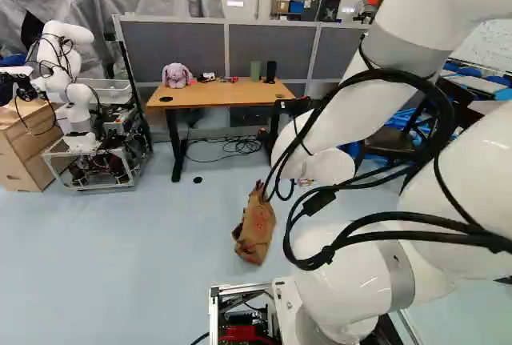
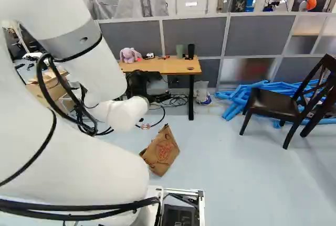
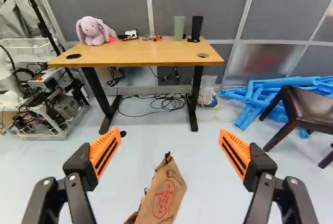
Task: Pick up the bag on the ground and place it on the table
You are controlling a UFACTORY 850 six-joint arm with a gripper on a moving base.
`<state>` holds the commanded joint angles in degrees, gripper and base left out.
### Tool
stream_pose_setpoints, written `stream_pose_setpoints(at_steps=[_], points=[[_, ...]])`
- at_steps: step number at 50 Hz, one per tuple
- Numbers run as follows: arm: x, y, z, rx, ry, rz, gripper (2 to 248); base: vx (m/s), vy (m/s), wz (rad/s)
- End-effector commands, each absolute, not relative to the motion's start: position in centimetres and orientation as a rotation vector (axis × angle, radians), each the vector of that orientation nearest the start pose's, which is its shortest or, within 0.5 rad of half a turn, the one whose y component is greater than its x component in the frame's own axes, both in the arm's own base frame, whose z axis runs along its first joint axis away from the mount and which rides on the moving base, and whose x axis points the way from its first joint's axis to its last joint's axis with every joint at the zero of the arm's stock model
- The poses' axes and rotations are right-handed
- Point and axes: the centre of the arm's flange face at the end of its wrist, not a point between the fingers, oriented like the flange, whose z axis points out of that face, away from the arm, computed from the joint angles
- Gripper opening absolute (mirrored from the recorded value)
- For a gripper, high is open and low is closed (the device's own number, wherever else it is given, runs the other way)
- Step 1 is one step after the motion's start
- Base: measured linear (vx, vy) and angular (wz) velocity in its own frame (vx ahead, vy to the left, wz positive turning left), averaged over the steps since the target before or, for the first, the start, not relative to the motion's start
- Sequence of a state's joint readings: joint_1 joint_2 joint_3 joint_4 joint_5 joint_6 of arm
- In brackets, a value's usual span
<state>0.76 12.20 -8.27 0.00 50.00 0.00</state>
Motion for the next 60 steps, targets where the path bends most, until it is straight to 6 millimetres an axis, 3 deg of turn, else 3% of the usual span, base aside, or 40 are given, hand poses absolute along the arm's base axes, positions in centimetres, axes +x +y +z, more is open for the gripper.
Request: stream_pose_setpoints(at_steps=[27,60], points=[[34.6,1.7,36.6,-2.626,-0.048,-1.679,247,0.000,0.000,0.000],[40.1,3.4,33.4,-2.864,0.000,-1.215,247,0.000,0.000,0.000]])
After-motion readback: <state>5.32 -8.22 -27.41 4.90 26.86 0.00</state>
